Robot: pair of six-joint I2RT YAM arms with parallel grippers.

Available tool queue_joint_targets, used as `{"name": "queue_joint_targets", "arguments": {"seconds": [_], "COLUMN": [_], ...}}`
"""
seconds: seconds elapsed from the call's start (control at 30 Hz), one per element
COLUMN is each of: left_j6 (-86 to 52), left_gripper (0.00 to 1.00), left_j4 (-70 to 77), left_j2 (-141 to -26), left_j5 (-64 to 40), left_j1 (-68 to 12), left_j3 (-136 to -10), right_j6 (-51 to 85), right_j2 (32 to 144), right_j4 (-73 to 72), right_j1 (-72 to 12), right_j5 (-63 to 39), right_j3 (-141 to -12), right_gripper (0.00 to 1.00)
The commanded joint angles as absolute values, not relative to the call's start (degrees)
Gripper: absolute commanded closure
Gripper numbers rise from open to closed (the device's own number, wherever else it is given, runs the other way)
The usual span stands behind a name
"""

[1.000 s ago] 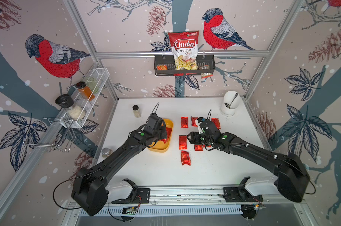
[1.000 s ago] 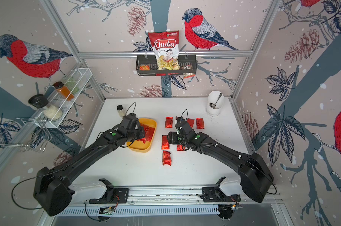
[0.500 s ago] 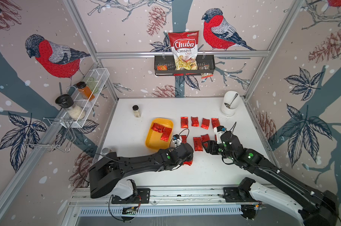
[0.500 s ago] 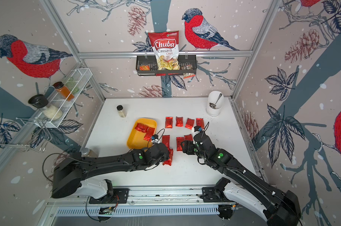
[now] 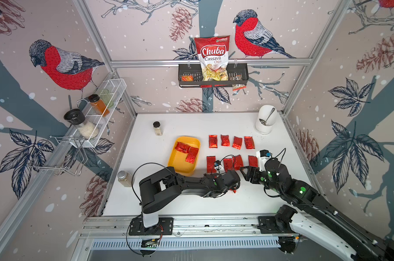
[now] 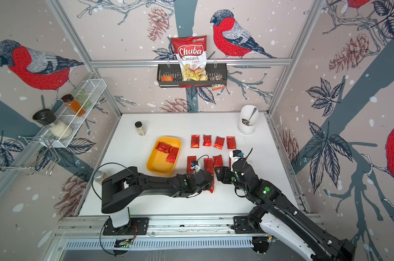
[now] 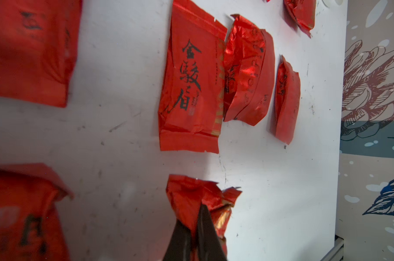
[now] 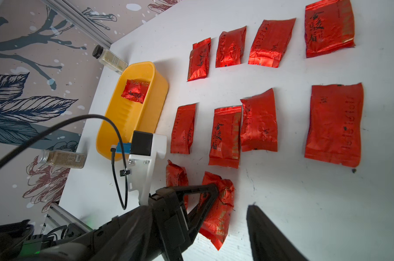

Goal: Take the tea bags out of the storage box
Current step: Place the tea bag at the center of the board, then pick up the tea bag from the storage box.

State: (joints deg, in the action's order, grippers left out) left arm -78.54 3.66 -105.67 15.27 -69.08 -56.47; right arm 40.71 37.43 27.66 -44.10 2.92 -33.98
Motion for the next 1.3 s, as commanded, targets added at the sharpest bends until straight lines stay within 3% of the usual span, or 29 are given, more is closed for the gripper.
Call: {"name": "queue_joint_targets", "arguments": {"seconds": [0.0,0.13,0.23,0.6,0.7,0.9,1.07,1.27], "left_j6": [-79.3,-79.6,-78.3,-70.4,-66.8,-59.2,-51.5,-38.7], "left_gripper": [0.89,0.59,0.44,0.39,0.37,0.35,0.32,0.35], "left_j4": [5.7,5.3,2.4,-10.5,-12.1,-13.1,-12.2,-13.4], "left_j2": [-106.6,-105.1,-102.5,-85.7,-79.8,-70.8,-73.6,-87.4], "left_j5": [14.1,14.6,16.8,28.8,27.1,18.0,11.2,4.3], "left_j1": [-68.8,-68.9,-69.3,-68.9,-63.9,-46.4,-34.9,-28.5], "left_j3": [-56.9,-56.1,-56.9,-56.9,-54.9,-46.9,-45.1,-51.1], "right_j6": [41.7,41.8,41.9,40.7,40.0,38.1,36.8,34.4], "right_j2": [37.4,37.5,37.5,41.7,45.8,56.0,64.7,75.3], "right_j4": [28.1,28.0,28.4,27.6,24.9,19.3,15.5,16.0], "right_j1": [-44.1,-44.1,-44.1,-44.0,-44.0,-43.6,-43.4,-43.2], "right_j5": [3.7,3.7,3.9,5.6,4.3,1.6,-1.5,-5.4], "right_j3": [-33.8,-34.0,-34.7,-38.9,-39.4,-42.6,-46.7,-53.4], "right_gripper": [0.28,0.28,0.28,0.27,0.28,0.29,0.29,0.3]}}
